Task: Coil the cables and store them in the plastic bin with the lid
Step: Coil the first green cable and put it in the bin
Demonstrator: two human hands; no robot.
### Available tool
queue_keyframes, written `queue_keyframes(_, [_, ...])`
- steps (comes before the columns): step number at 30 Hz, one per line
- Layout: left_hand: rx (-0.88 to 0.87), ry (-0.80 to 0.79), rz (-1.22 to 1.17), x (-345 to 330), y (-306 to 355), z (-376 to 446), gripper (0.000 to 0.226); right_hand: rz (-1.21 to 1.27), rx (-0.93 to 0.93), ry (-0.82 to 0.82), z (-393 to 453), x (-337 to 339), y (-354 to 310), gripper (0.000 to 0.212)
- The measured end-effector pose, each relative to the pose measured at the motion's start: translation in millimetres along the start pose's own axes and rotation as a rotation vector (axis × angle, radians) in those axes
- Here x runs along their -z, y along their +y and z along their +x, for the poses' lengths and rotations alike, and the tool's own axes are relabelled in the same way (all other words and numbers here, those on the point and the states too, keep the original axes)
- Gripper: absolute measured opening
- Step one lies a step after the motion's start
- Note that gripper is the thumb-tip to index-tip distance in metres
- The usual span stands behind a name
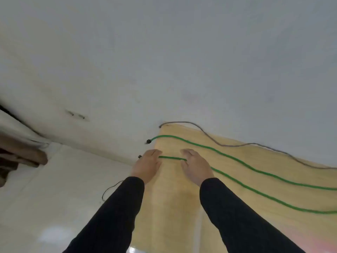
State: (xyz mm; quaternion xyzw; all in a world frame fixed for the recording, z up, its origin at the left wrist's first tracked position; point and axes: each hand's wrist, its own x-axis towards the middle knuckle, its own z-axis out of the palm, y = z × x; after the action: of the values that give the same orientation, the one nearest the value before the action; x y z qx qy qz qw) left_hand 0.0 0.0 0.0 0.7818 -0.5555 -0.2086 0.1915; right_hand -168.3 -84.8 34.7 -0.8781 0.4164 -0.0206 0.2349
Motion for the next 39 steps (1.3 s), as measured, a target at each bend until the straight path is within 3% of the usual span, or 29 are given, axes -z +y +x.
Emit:
queue_keyframes(4, [-0.02, -0.019, -0.088, -16, -20, 14, 0.038, -0.002, -0.041, -0.028, 19, -15, 4, 0.041])
queue_keyframes(11, [-0.057, 0.095, -0.217, -26, -30, 26, 0.029, 0.054, -0.054, -0.01, 32, -32, 14, 0.033])
queue_keyframes(18, [-0.13, 0.17, -0.328, -2, -18, 33, 0.03, 0.151, 0.003, 0.082, 35, 0, 11, 0.03])
queue_keyframes(22, [-0.198, 0.239, -0.415, 30, 21, 45, 0.026, 0.211, 0.057, 0.244, 31, 43, 8, 0.029])
queue_keyframes(30, [-0.163, 0.17, -0.694, 70, 154, 52, 0.021, 0.251, 0.174, 0.569, 2, 179, 35, 0.023])
queue_keyframes(32, [-0.166, 0.111, -0.847, 68, 193, 50, 0.025, 0.253, 0.207, 0.616, -8, 213, 49, 0.023])
queue_keyframes(36, [-0.165, -0.081, -1.491, 76, 284, 46, 0.03, 0.311, 0.212, 0.717, -34, 268, 82, 0.025])
queue_keyframes(39, [-0.237, -0.132, -1.837, 90, 342, 51, 0.027, 0.469, 0.182, 0.721, -56, 288, 111, 0.031])
